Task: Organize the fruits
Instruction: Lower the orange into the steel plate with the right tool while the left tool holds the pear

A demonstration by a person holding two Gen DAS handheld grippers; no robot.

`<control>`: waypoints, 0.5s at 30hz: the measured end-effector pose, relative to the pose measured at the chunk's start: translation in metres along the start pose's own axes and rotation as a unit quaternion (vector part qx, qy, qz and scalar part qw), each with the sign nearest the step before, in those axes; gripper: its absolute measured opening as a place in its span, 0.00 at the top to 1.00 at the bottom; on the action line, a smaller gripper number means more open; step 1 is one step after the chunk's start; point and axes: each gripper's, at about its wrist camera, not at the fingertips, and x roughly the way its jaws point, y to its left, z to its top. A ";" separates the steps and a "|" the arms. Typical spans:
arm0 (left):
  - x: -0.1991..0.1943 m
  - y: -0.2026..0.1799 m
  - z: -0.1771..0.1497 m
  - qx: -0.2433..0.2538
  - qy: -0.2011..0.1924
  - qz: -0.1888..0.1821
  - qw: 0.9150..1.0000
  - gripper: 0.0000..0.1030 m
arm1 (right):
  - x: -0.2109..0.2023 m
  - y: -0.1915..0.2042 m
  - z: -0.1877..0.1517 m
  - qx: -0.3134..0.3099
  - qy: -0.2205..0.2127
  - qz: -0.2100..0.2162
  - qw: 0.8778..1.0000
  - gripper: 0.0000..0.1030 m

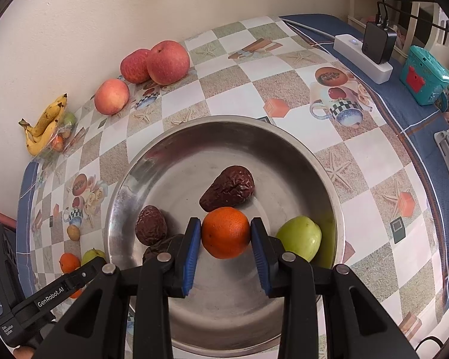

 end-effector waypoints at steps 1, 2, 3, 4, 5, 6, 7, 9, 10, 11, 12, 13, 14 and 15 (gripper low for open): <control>-0.001 0.000 0.000 0.000 -0.001 0.002 1.000 0.50 | 0.001 0.000 0.000 0.000 0.000 -0.001 1.000 0.66; -0.003 -0.001 0.000 0.001 -0.004 0.003 1.000 0.50 | 0.001 0.000 0.000 0.001 0.001 -0.001 1.000 0.66; -0.005 -0.001 0.000 0.001 -0.007 0.002 1.000 0.50 | 0.001 -0.001 0.000 0.001 0.002 -0.001 1.000 0.66; -0.008 -0.003 0.000 0.003 -0.009 -0.004 1.000 0.50 | 0.002 -0.001 0.000 0.002 0.002 -0.001 1.000 0.66; -0.011 -0.005 0.000 0.006 -0.013 -0.013 1.000 0.50 | 0.002 -0.001 0.000 0.002 0.002 -0.002 1.000 0.66; -0.015 -0.008 0.000 0.010 -0.016 -0.022 1.000 0.50 | 0.002 -0.002 0.000 0.002 0.003 -0.003 1.000 0.66; -0.019 -0.014 -0.001 0.020 -0.018 -0.032 0.999 0.50 | 0.003 -0.002 0.000 0.002 0.004 -0.005 1.000 0.66; -0.023 -0.028 -0.003 0.041 -0.022 -0.043 0.998 0.50 | 0.004 -0.003 0.000 0.003 0.007 -0.008 1.000 0.66; -0.024 -0.037 -0.005 0.055 -0.022 -0.049 0.997 0.50 | 0.005 -0.004 0.000 0.003 0.008 -0.008 1.000 0.66; -0.024 -0.044 -0.007 0.067 -0.021 -0.054 0.996 0.50 | 0.006 -0.004 -0.001 0.003 0.010 -0.009 1.000 0.66; -0.024 -0.051 -0.009 0.076 -0.019 -0.058 0.995 0.50 | 0.007 -0.004 -0.001 0.003 0.012 -0.009 1.000 0.66; -0.023 -0.058 -0.012 0.088 -0.015 -0.063 0.994 0.50 | 0.007 -0.004 -0.001 0.003 0.013 -0.010 1.000 0.66; -0.022 -0.063 -0.014 0.095 -0.012 -0.068 0.993 0.50 | 0.007 -0.004 -0.001 0.003 0.014 -0.011 1.000 0.65; -0.019 -0.066 -0.015 0.097 -0.007 -0.072 0.993 0.50 | 0.008 -0.005 -0.001 0.004 0.015 -0.011 1.000 0.65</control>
